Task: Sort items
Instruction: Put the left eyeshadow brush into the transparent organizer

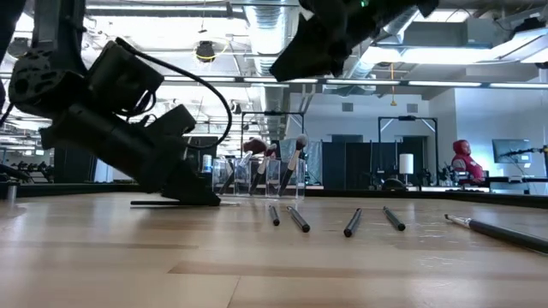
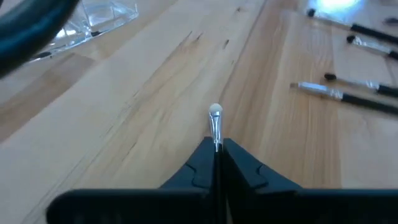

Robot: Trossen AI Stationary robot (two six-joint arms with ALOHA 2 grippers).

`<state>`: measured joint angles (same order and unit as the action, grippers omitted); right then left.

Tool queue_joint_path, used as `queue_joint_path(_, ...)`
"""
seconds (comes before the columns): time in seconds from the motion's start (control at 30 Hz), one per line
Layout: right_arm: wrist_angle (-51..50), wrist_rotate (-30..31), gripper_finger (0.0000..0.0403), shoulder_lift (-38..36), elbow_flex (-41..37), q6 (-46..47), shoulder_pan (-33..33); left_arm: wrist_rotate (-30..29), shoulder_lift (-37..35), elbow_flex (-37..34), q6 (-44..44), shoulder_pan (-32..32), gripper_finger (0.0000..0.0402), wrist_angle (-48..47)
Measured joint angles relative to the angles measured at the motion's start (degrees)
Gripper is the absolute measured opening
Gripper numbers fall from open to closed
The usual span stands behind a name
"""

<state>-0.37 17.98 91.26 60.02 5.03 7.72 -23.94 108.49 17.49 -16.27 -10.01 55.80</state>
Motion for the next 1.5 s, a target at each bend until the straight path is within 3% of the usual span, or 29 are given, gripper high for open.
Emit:
queue_joint_path(0.17,9.50,-0.91,0.0127,0.64,-6.39,3.46,-0.83,2.14,-9.62,-0.89,5.08,-0.34,0.0013,-4.89)
queue_joint_path(0.27,16.62,-4.20,0.0126,4.30,-8.63,1.59,-1.33,3.53,-16.09,-0.86,5.57,-0.26,0.0012,-5.07)
queue_joint_path(0.43,29.18,-10.33,0.0127,14.63,-6.06,-2.24,-1.44,4.69,-21.71,-0.74,6.83,-0.31,0.0012,-7.04)
queue_joint_path(0.7,22.22,-3.96,0.0153,19.40,1.55,4.01,-3.47,3.94,-22.10,-1.13,11.70,-0.94,0.0011,-7.69)
queue_joint_path(0.8,18.82,-5.93,0.0165,19.03,2.52,7.18,-4.71,1.91,-21.64,-1.31,14.31,-1.46,0.0011,-7.55)
queue_joint_path(0.97,17.06,-13.59,0.0182,18.82,2.48,2.65,-5.62,-0.23,-21.72,-1.39,20.17,-2.86,0.0011,-7.38)
queue_joint_path(1.2,17.83,-13.51,0.0183,18.80,2.50,0.51,-5.55,-0.48,-21.81,-1.27,22.10,-3.16,0.0012,-5.58)
queue_joint_path(1.5,17.23,-13.63,0.0147,18.80,2.48,0.95,-5.61,-0.48,-21.83,-1.19,22.49,-3.18,0.0013,-4.09)
